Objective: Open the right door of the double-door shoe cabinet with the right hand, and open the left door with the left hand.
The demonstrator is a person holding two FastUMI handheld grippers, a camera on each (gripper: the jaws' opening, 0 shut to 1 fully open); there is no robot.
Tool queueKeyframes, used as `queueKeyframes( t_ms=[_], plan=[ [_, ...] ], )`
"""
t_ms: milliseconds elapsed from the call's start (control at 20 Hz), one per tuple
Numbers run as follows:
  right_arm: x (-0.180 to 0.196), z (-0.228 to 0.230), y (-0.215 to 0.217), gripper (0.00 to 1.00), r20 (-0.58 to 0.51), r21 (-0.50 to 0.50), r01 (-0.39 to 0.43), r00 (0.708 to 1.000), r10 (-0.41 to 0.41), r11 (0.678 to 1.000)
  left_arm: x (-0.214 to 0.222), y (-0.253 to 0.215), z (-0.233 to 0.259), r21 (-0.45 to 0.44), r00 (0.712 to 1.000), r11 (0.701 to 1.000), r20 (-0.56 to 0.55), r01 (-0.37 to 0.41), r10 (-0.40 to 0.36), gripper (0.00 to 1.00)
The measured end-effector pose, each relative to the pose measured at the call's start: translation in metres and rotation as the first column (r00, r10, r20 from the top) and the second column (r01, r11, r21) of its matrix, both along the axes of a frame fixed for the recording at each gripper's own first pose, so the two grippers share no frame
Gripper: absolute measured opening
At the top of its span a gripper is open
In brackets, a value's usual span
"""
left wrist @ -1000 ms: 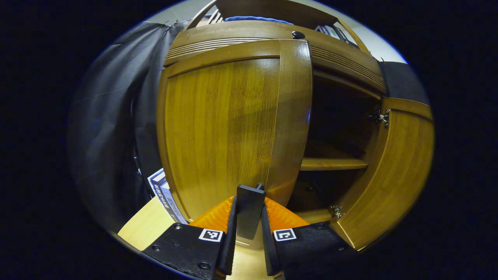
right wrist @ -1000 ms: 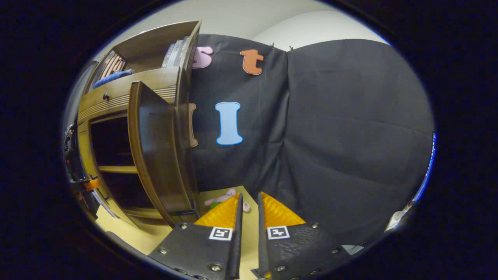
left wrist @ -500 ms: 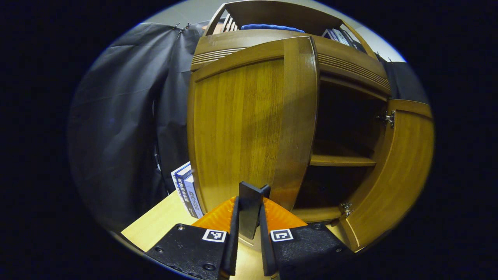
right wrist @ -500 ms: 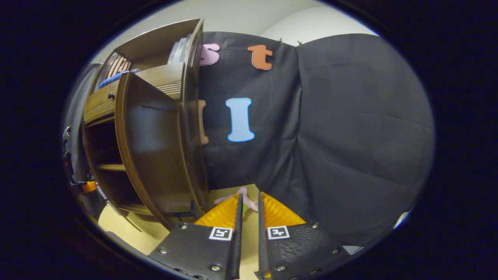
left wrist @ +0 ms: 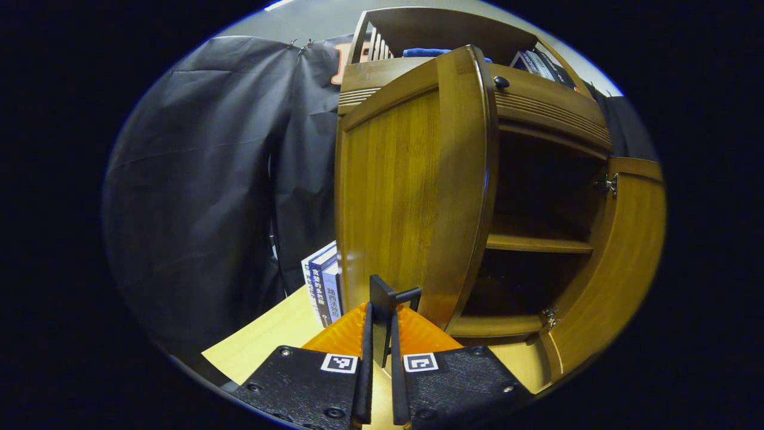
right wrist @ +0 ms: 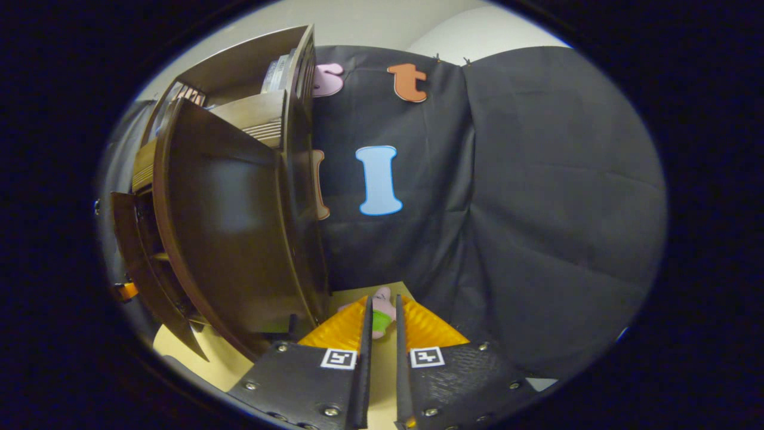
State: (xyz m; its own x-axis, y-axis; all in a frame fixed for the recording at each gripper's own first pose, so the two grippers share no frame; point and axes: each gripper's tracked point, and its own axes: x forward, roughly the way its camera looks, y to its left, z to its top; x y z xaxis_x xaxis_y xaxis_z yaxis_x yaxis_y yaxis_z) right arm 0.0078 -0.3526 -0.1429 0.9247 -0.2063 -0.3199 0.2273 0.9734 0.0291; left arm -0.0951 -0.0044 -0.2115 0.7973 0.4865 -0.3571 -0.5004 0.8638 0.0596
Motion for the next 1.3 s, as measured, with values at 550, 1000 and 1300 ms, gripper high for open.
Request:
queueKeyframes(
  t_ms=[550, 1000, 1300],
  plan=[
    [0.015, -0.01, -0.001, 0.19, -0.013, 0.035, -0.002, 1.0, 0.002, 0.999, -0.024, 0.021, 0.005, 0.002, 0.999, 0.999, 0.012, 0.047, -0.047, 0.1],
    [0.033, -0.013, 0.015, 0.18, -0.033, 0.012, -0.041, 0.999, 0.041, 0.999, -0.074, 0.075, -0.002, -0.024, 0.998, 0.998, -0.003, -0.064, 0.064, 0.07],
    [0.038, -0.018, 0.019, 0.16, -0.051, 0.012, -0.051, 0.997, 0.051, 0.999, -0.084, 0.093, 0.002, -0.031, 0.996, 0.996, 0.015, -0.087, 0.087, 0.04]
  ],
)
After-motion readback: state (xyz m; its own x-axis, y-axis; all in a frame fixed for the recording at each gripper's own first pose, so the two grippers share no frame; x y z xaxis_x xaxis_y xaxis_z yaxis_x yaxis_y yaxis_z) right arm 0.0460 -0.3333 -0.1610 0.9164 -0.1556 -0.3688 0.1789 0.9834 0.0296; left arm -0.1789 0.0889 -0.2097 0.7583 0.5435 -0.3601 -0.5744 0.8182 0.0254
